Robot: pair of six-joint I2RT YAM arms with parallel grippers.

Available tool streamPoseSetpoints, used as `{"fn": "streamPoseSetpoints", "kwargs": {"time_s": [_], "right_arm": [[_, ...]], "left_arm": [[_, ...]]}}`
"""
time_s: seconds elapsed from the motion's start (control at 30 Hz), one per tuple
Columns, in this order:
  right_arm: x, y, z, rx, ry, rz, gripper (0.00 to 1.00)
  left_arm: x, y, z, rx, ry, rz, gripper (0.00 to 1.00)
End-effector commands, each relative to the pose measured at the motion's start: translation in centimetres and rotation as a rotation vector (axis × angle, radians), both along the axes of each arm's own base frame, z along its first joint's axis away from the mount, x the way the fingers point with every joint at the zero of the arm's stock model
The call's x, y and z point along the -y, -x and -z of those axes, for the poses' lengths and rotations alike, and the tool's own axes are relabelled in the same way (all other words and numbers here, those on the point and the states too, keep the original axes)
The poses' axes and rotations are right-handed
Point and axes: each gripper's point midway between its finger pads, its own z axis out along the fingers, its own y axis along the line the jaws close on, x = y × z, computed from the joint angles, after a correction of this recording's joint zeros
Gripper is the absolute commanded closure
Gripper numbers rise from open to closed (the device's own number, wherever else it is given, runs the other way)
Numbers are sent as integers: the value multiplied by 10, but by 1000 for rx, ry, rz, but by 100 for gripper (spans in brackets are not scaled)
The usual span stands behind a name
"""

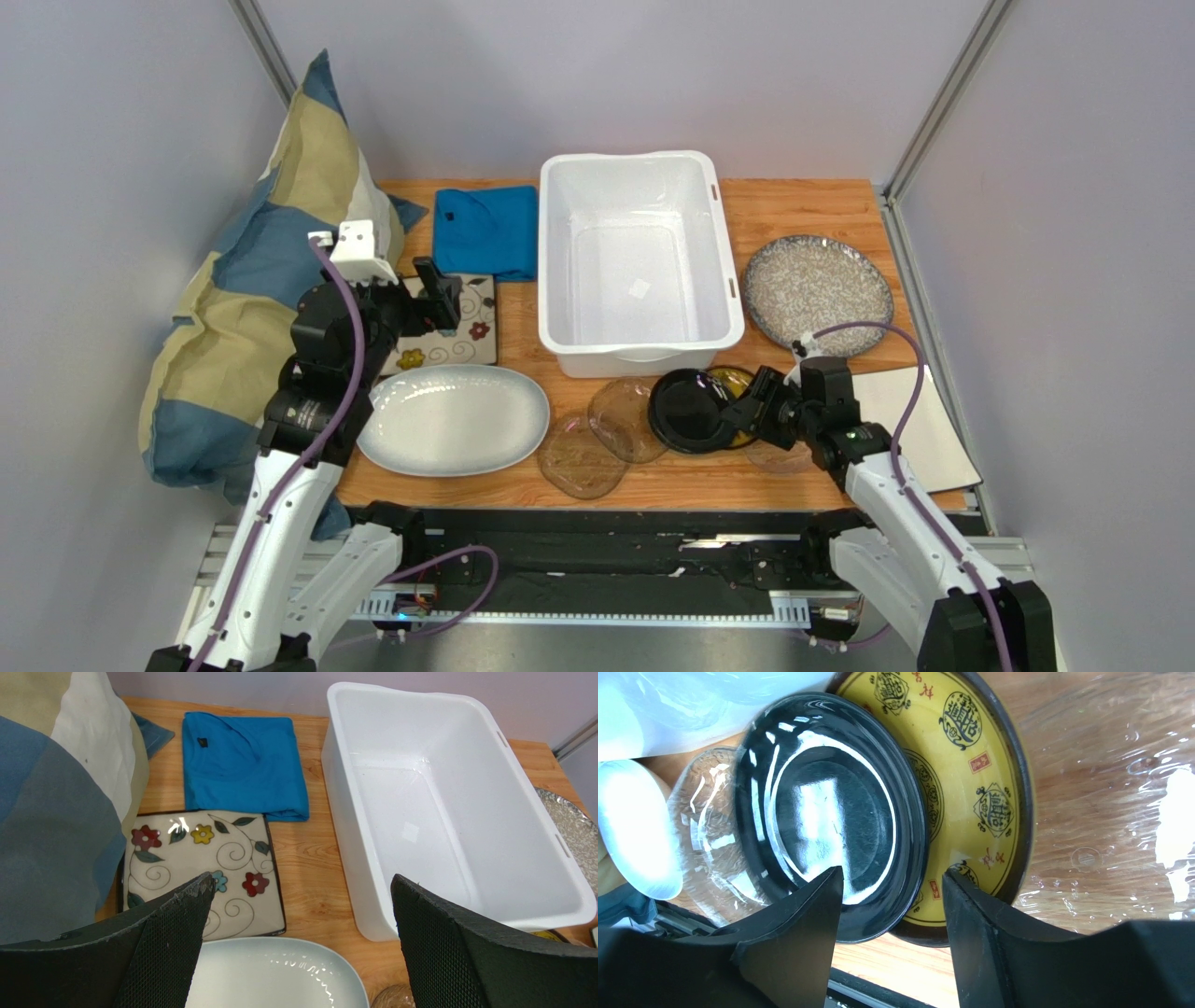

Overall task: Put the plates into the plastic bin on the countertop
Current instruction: Pick up the plate at the center of the board.

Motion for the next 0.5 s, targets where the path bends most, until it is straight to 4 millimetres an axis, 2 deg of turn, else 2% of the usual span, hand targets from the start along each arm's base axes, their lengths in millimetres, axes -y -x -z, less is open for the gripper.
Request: {"fn": "streamPoseSetpoints", "kwargs": {"time_s": [0.0, 0.17, 0.27, 0.47], "right_arm": [[-2, -9, 3, 14, -12, 20, 41], [-11, -5, 19, -24, -74, 13, 40], [-15, -4, 22, -28, -109, 22, 39], [-18, -7, 13, 16, -166, 50, 39]], "left_arm": [[3, 1, -5, 9, 20, 11, 0], [4, 1, -6, 11, 24, 14, 0], [4, 1, -5, 8, 25, 15, 0], [6, 0, -6, 9, 30, 23, 1]]}}
